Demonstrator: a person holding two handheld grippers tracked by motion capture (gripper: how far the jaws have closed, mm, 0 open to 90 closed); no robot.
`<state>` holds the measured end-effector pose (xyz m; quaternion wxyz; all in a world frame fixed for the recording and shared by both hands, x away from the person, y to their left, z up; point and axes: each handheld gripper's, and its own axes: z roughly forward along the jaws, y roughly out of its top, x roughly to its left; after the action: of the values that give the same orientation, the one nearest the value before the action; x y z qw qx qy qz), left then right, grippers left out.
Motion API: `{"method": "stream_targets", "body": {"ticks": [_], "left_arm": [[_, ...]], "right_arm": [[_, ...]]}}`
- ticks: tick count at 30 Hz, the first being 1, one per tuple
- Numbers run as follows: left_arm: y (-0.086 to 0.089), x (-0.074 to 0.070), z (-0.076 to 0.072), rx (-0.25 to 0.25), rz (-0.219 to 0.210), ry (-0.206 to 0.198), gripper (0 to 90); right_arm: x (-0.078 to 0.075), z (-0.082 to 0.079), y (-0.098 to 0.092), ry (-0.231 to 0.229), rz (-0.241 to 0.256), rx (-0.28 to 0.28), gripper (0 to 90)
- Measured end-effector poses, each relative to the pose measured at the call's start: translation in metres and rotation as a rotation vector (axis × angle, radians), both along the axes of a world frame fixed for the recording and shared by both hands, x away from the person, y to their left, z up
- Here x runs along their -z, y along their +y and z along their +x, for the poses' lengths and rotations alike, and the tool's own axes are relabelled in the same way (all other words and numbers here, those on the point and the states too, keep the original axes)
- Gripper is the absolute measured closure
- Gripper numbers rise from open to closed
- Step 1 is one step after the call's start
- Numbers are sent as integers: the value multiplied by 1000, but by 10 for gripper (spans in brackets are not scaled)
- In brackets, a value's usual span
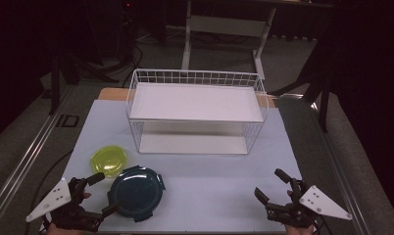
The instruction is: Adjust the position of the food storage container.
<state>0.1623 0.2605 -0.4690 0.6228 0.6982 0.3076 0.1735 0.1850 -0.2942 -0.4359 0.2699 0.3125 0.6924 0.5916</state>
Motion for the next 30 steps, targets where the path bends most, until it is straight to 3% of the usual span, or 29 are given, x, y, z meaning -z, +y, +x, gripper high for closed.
{"method": "stream_targets", "body": {"ticks": [6,10,14,17,20,23,26,30], "left_arm": [[1,-4,-6,34,-15,-25,3],[1,-3,-7,41,-20,-18,4],[6,-4,-8,46,-12,-25,69],[12,-6,-10,27,32,-42,194],[20,-5,-9,21,73,-26,338],[29,-2,-8,23,104,10,493],[34,5,-7,35,165,55,677],[36,15,-5,39,245,80,887]], "right_arm": [[-1,-1,1,-2,-5,3,124],[-3,-1,3,-9,4,-3,123],[-4,0,4,-10,11,-7,122],[-4,1,4,-7,15,-12,122],[-5,2,4,0,29,-22,122],[-6,1,6,-8,26,-28,122],[-6,1,7,-7,27,-33,122],[-6,2,7,0,34,-43,122]]}}
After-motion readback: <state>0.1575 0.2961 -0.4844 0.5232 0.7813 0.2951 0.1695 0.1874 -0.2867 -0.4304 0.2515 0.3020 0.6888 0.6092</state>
